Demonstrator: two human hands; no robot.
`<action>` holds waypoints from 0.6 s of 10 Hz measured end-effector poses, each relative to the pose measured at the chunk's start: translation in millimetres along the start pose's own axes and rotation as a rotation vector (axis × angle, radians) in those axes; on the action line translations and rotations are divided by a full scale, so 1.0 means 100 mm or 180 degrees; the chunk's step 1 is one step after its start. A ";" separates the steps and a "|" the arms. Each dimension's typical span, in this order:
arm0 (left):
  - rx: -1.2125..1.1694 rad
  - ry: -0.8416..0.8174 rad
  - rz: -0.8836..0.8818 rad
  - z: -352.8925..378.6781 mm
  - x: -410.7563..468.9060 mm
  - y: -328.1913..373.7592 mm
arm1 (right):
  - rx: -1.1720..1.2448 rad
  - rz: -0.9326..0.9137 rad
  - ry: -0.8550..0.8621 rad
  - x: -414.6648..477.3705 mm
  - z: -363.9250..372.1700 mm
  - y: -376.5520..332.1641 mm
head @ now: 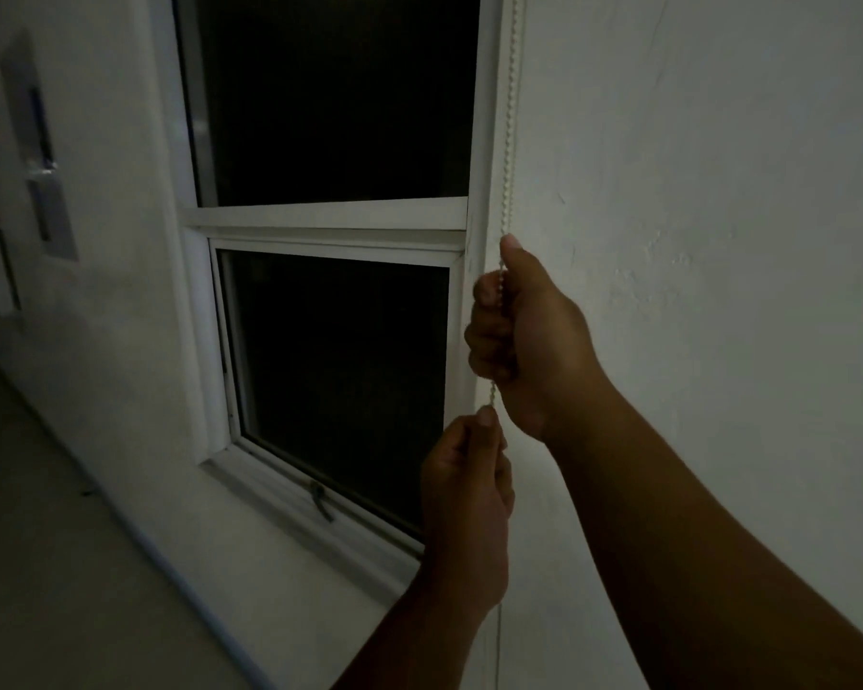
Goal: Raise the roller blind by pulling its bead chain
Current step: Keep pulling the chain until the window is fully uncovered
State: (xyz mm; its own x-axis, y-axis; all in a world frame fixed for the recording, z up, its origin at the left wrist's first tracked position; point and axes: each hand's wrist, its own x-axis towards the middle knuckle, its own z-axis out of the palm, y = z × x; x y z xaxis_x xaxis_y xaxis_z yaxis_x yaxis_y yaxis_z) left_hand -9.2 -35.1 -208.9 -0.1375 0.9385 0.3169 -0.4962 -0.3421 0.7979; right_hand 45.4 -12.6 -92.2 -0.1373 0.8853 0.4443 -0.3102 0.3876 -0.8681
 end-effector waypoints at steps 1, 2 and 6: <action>-0.0036 0.0022 -0.0158 -0.04 -0.02 -0.05 | -0.0206 -0.0246 0.0354 -0.05 0.04 0.15; -0.0095 -0.0056 -0.0275 -0.10 -0.04 -0.09 | -0.0531 -0.0530 0.0583 -0.12 0.09 0.28; -0.0094 -0.0618 -0.0917 -0.29 0.33 0.11 | -0.0703 -0.0857 0.0583 -0.39 -0.01 0.59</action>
State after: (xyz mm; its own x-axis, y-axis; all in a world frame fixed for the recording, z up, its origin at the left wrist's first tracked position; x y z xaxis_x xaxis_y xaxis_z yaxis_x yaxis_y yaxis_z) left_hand -44.3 -7.1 -204.5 0.1761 0.9687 0.1748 -0.5158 -0.0604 0.8546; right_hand 33.3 -24.4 -160.9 0.0977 0.7678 0.6332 -0.0994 0.6406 -0.7614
